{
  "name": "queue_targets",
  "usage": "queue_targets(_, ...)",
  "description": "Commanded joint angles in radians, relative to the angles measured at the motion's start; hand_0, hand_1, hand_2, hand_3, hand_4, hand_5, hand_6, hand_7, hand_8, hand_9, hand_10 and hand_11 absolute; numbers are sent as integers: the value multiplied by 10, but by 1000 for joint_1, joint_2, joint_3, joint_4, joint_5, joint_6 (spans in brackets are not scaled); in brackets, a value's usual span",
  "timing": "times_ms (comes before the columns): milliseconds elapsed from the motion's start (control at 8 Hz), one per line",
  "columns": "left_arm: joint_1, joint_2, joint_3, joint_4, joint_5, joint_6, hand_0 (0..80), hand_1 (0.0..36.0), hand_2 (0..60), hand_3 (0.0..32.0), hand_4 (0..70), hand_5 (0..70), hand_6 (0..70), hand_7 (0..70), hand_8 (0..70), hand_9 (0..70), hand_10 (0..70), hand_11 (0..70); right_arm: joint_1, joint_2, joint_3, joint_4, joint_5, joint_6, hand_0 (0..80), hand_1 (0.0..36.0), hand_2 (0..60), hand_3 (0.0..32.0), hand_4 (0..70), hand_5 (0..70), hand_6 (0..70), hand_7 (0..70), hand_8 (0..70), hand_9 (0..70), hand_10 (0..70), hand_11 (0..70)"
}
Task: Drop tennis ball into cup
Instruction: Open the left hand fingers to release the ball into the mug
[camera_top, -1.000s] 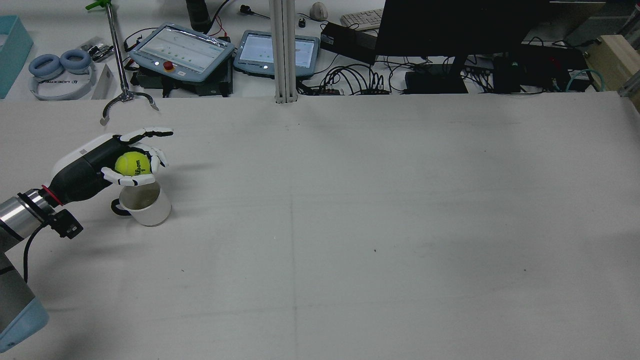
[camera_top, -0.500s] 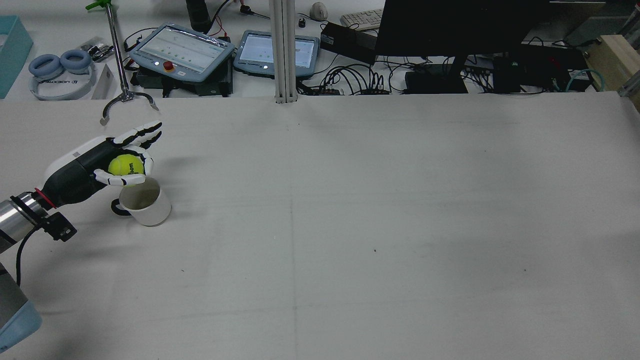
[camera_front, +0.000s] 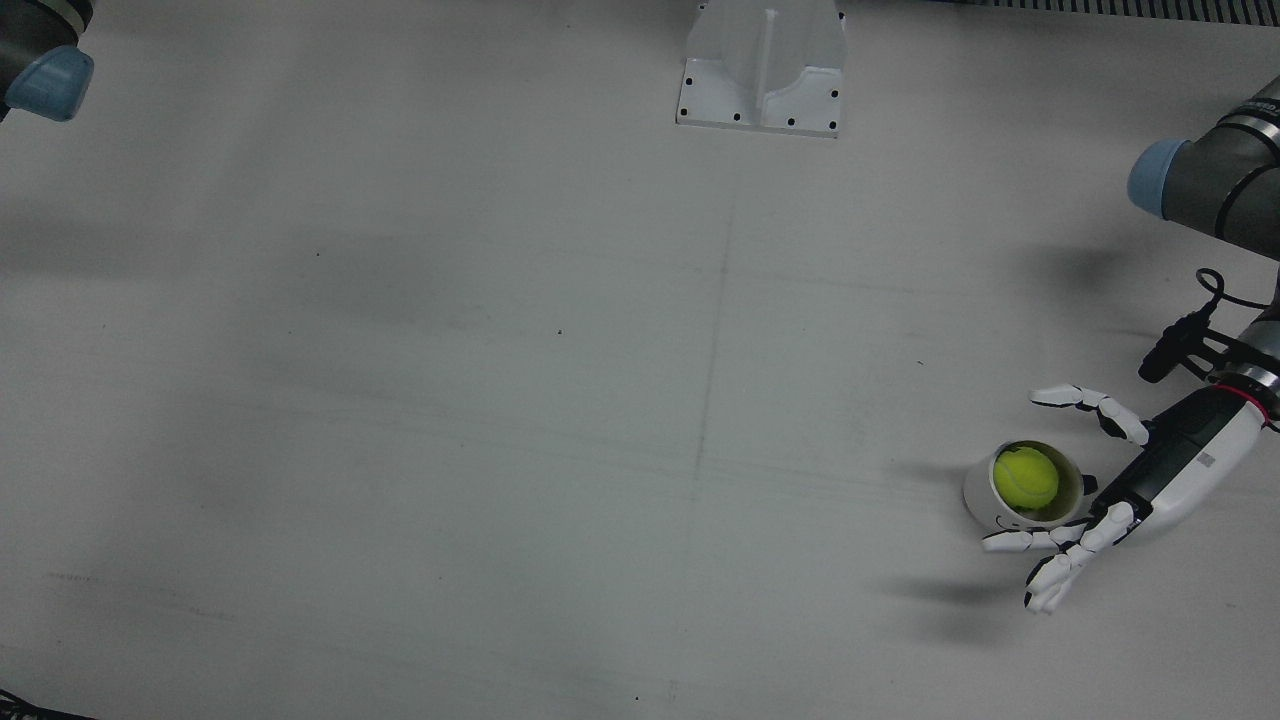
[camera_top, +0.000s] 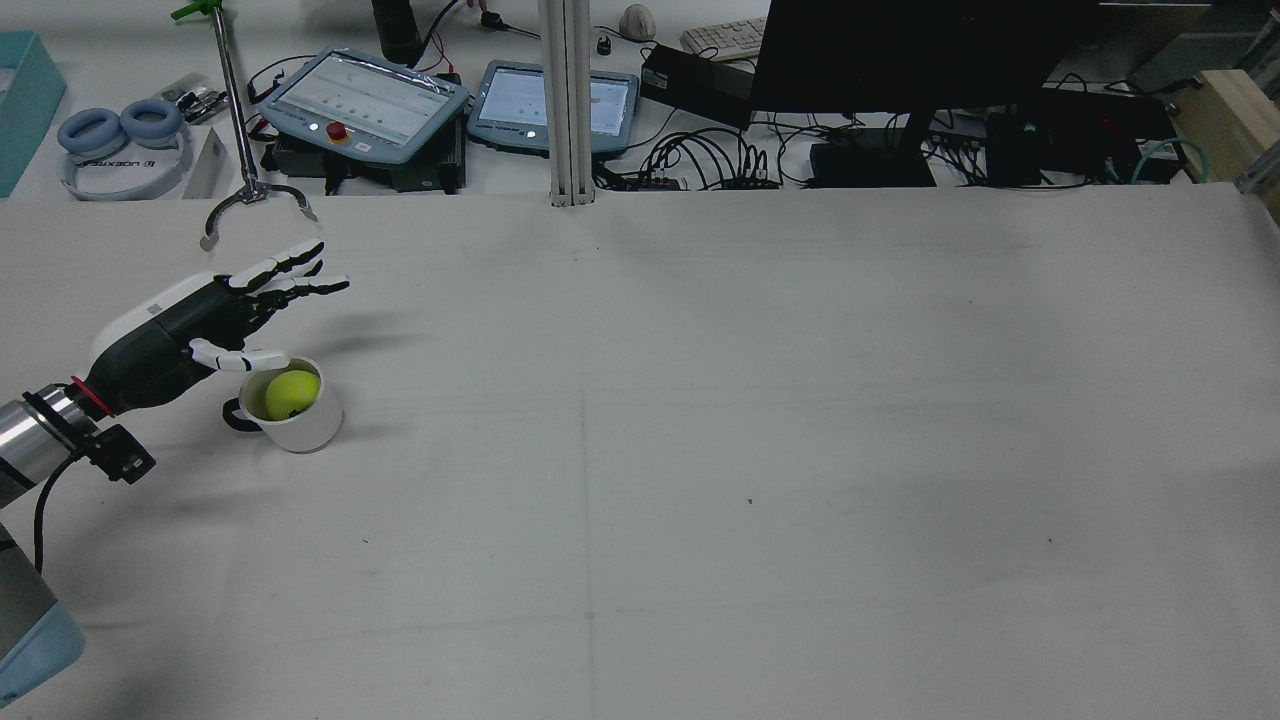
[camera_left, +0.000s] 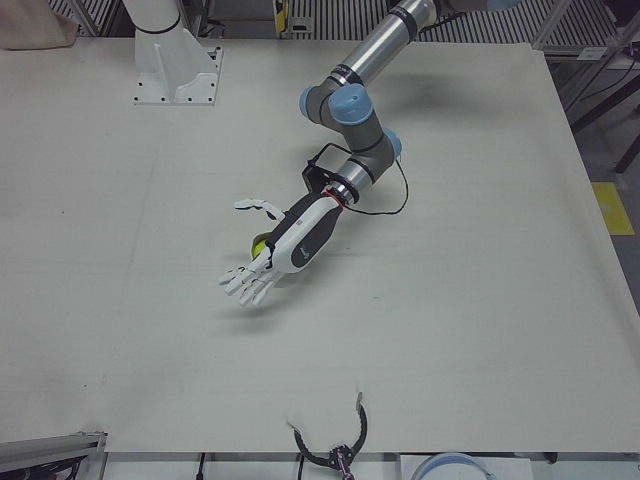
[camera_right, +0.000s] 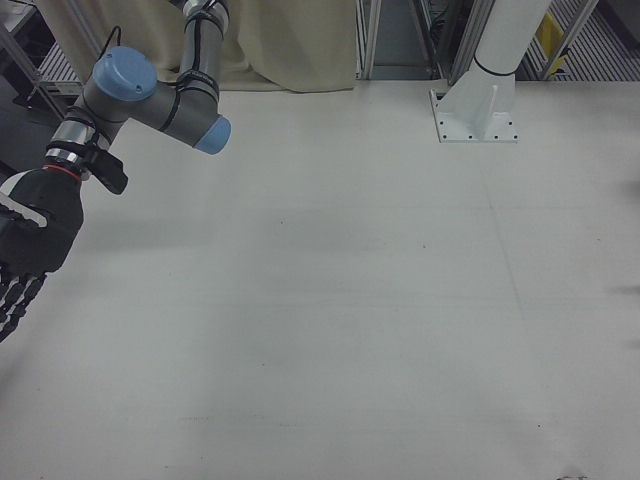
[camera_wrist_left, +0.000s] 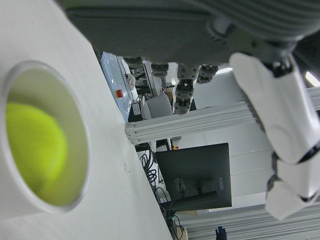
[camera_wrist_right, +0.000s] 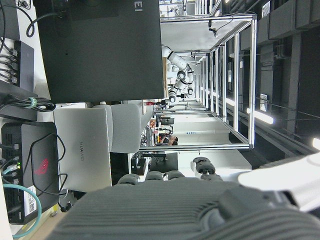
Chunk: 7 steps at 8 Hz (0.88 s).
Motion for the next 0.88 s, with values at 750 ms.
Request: queue_targets(750,-521,88,4,92,58,-161,427,100,242,0,167,92,376,149,97,56,35,58,0,0,0,0,0,0,0,0,0,0,0,0,0,0,0,0,0,0)
